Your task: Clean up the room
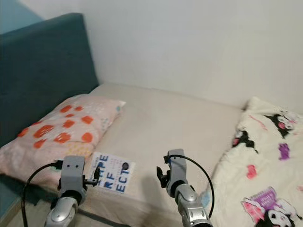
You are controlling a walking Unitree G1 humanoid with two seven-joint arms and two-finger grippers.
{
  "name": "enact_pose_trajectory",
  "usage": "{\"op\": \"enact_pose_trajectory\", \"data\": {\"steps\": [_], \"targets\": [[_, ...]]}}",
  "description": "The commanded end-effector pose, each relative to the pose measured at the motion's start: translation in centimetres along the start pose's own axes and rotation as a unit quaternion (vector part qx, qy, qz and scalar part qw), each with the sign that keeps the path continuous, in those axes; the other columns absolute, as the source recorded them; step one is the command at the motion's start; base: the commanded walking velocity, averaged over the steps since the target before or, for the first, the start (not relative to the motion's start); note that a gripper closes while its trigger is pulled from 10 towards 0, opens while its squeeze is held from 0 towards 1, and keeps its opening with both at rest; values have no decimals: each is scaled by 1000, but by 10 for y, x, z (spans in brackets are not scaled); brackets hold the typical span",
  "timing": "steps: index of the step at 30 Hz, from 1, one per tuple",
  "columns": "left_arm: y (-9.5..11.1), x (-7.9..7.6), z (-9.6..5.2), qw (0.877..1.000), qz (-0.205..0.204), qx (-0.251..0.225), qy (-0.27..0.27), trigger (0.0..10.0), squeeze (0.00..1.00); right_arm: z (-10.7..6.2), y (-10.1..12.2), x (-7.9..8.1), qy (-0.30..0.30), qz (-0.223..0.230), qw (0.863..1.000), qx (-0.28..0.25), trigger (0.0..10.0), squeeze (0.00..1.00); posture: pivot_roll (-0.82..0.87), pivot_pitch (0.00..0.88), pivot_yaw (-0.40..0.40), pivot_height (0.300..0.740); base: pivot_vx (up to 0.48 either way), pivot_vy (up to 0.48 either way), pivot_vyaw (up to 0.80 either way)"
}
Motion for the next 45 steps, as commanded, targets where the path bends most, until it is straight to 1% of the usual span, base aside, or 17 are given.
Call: {"op": "enact_pose_trajectory", "data": {"steps": [1,6,10,18,26,35,45], "targets": [[-5,-3,-2,1000,2,6,-10,10000,0,0,-5,-1,1,8,1000,11,10000,0,-49,77,-73,740,0,0,-800],[-7,-2,-4,1000,1,7,-10,10000,0,0,-4,2,11,6,1000,11,10000,0,-50,79,-75,740,0,0,-800],[-7,1,-4,1000,-6,6,1,10000,0,-1,-3,2,14,2,1000,11,10000,0,-51,82,-74,740,0,0,-800],[-8,0,-5,1000,-7,9,1,10000,0,-1,-1,-3,15,2,1000,10,10000,0,-54,92,-72,740,0,0,-722],[-10,0,-6,1000,-9,12,3,10000,0,0,2,-5,14,-1,1000,11,10000,0,-57,98,-74,740,0,0,0],[-9,-4,-8,1000,-9,10,-4,10000,0,0,2,-3,14,5,1000,8,10000,0,-57,107,-75,740,0,0,0],[-7,-6,-7,1000,-8,7,-8,10000,0,-1,1,-1,17,11,1000,9,10000,0,-57,112,-71,740,0,-361,0]]}}
Point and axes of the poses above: a point about 5 cm out from each wrist's last joint towards the gripper, its own z axis pointing out of the wrist towards the gripper, its own y axis along the axis of the wrist's last joint, x = y × z, the point moved 6 cm from there along z, pointing out of the wrist towards the gripper, and after that the axes turned 8 degrees about z, right-handed, at the moved point
